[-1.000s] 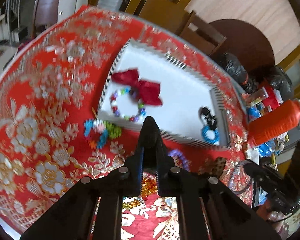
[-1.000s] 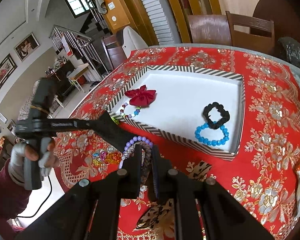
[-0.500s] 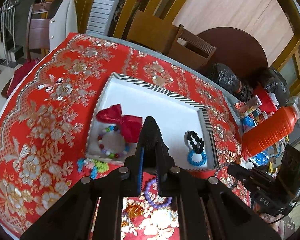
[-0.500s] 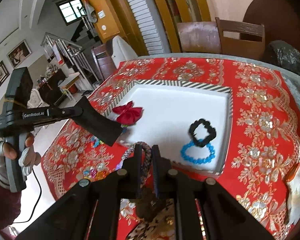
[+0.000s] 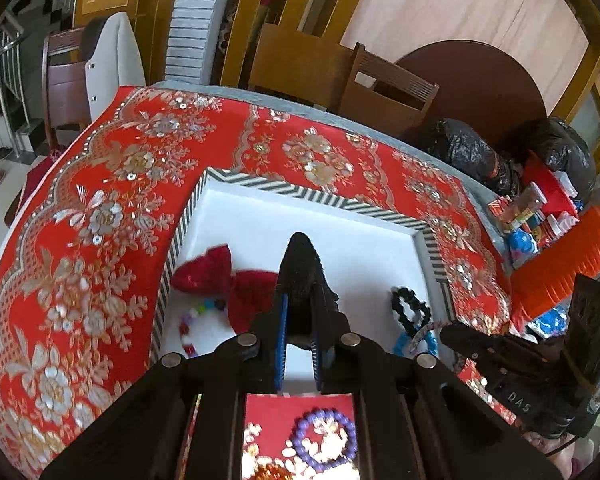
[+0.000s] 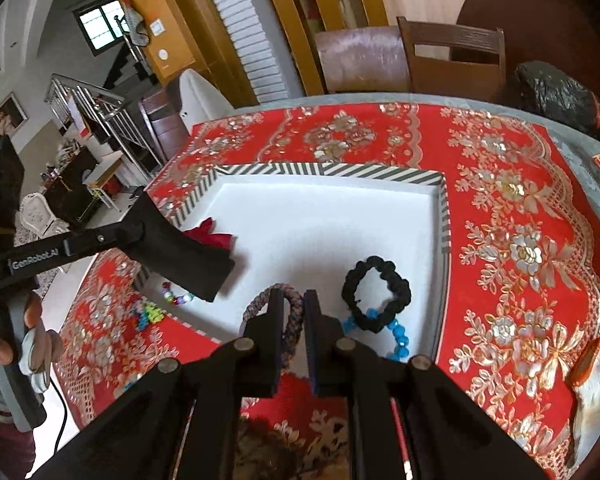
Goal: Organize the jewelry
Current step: 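Carry clip and braided bracelet into the tray and open both tools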
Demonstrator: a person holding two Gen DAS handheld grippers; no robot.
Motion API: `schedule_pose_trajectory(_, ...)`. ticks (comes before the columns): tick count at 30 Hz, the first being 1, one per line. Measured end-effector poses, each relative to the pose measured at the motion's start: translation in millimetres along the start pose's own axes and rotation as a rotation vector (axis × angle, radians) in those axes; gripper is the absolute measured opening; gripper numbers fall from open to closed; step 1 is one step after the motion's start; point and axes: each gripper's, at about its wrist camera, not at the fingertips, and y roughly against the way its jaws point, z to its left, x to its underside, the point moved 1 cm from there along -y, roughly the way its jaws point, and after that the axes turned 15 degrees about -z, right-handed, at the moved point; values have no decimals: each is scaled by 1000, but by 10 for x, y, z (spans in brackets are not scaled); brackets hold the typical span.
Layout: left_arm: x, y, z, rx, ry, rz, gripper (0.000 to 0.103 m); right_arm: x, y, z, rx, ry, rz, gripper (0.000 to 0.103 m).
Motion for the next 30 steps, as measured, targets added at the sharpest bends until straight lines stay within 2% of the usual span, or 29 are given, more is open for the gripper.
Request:
schedule_pose_trajectory(11,-168,-397,181,-18,40,1,20,93,-428,93,22,18,67,10)
schedule_pose_trajectory(15,-222,-579,362,-26,104,9,20,143,-538,89,30,15,88,10)
schedule_pose_trajectory(22,-216,-835,667,-121,153,12,20,242,-754,66,66,1,137,10)
schedule_pose_trajectory(30,-92,-926,761,-172,129,38,20,367,-822,69,94,37,164,12)
